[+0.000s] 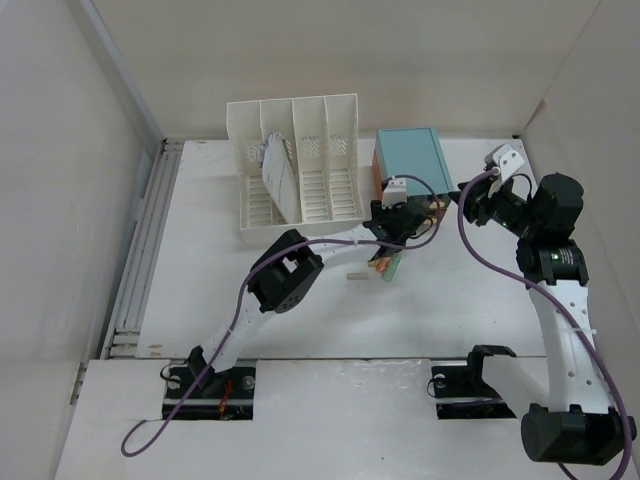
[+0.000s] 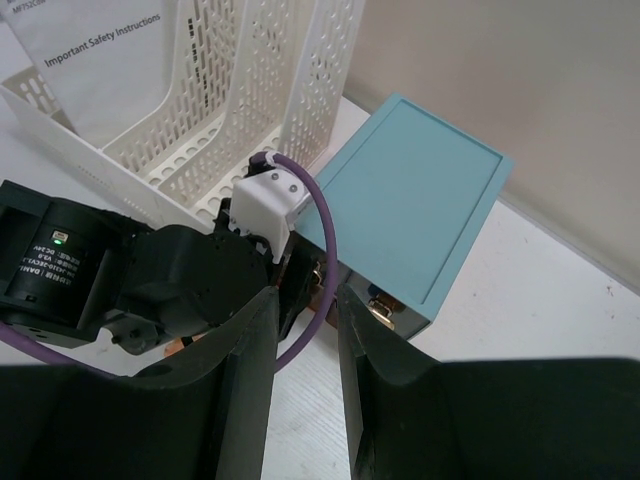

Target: Organize the desk

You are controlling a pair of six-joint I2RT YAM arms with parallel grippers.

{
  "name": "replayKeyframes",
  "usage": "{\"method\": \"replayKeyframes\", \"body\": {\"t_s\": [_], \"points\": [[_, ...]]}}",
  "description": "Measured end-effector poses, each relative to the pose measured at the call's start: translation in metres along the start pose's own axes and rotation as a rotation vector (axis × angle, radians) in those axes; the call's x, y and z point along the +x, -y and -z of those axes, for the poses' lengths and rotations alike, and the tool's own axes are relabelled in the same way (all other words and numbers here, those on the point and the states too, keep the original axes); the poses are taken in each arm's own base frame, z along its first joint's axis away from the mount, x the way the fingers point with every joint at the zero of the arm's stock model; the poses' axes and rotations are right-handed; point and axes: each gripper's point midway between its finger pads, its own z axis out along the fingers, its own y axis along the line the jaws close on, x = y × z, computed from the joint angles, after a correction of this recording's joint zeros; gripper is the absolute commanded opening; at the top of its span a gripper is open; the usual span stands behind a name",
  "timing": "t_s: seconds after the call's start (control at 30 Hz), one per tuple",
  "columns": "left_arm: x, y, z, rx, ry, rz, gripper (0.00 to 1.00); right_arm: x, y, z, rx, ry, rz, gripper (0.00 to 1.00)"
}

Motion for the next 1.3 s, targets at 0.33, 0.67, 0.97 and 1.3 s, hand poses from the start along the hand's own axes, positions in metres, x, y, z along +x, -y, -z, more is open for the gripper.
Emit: {"method": "replayKeyframes", "body": {"t_s": [0.33,0.67,0.97,1.3], "points": [[0.016,0.012,0.006,0.042,-0.079,0.082,0.60,-0.001,-0.001,0.001,0.000,0.003,0.002,0.35],[0.026,0.043,0.023,0.130,-0.128,0.109,0.55,-0.001,0.002,0.002,0.007,0.002,0.003,0.35],[0.012,0.035,0.013,0.108,-0.110,0.136,0.59,-0.003,0.001,0.004,0.009,0.008,0.012,0.35],[0.018,0.022,0.003,0.091,-0.145,0.192,0.61,-0.003,0.002,0.004,0.012,0.009,0.018,0.35]]}}
